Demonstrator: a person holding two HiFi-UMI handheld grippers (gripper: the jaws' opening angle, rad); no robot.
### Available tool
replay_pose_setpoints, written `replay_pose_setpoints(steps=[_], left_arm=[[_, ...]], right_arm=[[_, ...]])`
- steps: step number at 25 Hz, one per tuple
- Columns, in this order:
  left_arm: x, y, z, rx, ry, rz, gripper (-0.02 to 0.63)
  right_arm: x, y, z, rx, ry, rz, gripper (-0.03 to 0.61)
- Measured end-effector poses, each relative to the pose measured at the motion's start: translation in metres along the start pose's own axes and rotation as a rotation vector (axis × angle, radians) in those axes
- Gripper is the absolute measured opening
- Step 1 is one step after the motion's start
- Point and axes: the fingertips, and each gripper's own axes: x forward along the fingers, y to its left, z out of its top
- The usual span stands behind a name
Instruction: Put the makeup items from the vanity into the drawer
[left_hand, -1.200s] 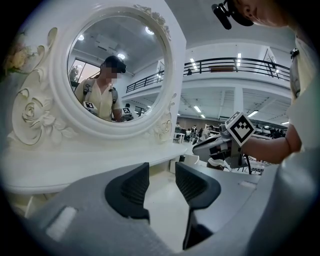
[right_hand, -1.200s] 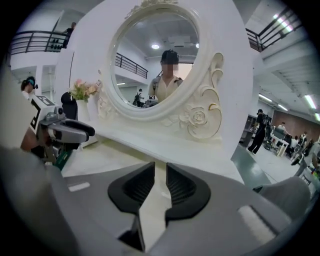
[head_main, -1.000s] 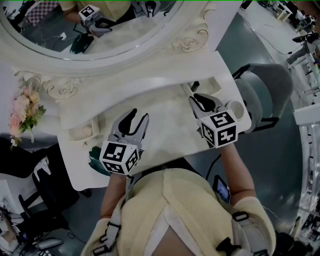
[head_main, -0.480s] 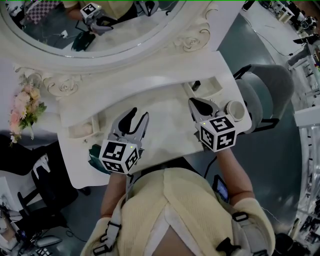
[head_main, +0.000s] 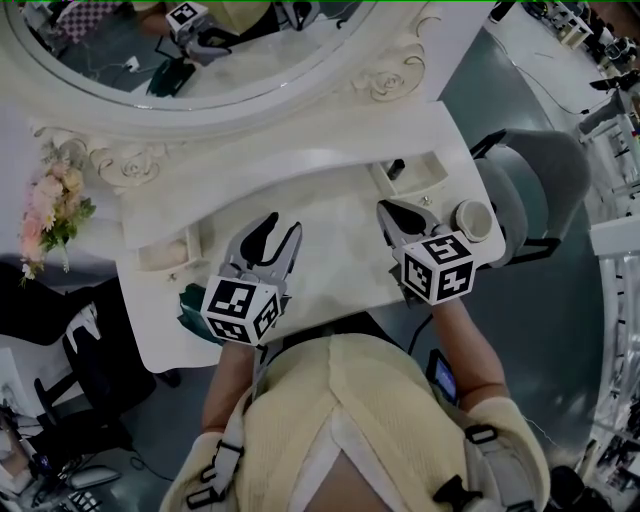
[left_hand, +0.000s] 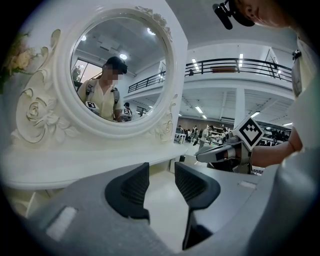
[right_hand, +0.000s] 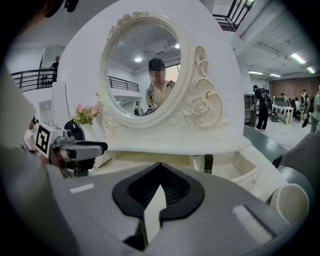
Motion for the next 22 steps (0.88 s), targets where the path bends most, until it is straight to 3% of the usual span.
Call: replay_pose_setpoints(steps=[22], left_arm=[[-0.003,-0.011,0.004,0.002,-0.014,-0.026,0.156]], right_arm=[[-0.008,-0.009,0.014,0.012,-0.082,-0.079,0.003]])
